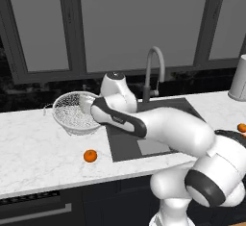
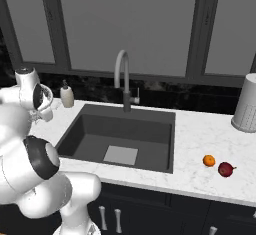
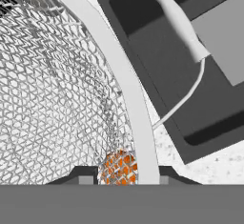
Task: Put the colander in the sink, put the orange, tangerine, pear in the colander, and turn on the sink faucet and pour water over the colander.
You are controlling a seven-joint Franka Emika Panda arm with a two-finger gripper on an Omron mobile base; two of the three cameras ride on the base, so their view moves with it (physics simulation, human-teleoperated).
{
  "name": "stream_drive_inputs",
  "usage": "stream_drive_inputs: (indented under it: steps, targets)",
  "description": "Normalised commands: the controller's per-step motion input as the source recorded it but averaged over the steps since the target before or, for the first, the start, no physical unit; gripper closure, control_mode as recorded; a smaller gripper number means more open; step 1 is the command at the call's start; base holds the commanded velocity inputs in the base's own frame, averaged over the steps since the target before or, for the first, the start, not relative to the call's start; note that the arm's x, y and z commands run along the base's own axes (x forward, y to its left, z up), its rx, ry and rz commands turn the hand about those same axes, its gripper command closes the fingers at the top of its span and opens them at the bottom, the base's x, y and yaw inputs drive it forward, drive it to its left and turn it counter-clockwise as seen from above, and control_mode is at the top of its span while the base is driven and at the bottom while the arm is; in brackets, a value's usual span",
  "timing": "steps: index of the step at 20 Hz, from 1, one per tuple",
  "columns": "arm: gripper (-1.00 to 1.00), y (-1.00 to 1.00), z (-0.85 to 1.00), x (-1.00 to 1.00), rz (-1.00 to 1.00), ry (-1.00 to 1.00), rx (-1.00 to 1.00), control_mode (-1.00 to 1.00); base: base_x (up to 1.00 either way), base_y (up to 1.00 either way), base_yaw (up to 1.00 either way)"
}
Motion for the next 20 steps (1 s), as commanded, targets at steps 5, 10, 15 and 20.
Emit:
stream_drive_inputs:
  steps: [5,10,15,20]
  targets:
    - [1.0,-0.69,0.62,-0.52,0.0,0.0,0.0,-1.0,0.0,0.0,0.0]
    - [1.0,-0.85,0.17,-0.38,0.0,-0.02,-0.09,-1.0,0.0,0.0,0.0]
    - [1.0,-0.95,0.04,-0.1,0.05,0.0,-0.09,-1.0,0.0,0.0,0.0]
    - [1.0,-0.94,0.0,0.0,0.12,-0.01,-0.04,-1.0,0.0,0.0,0.0]
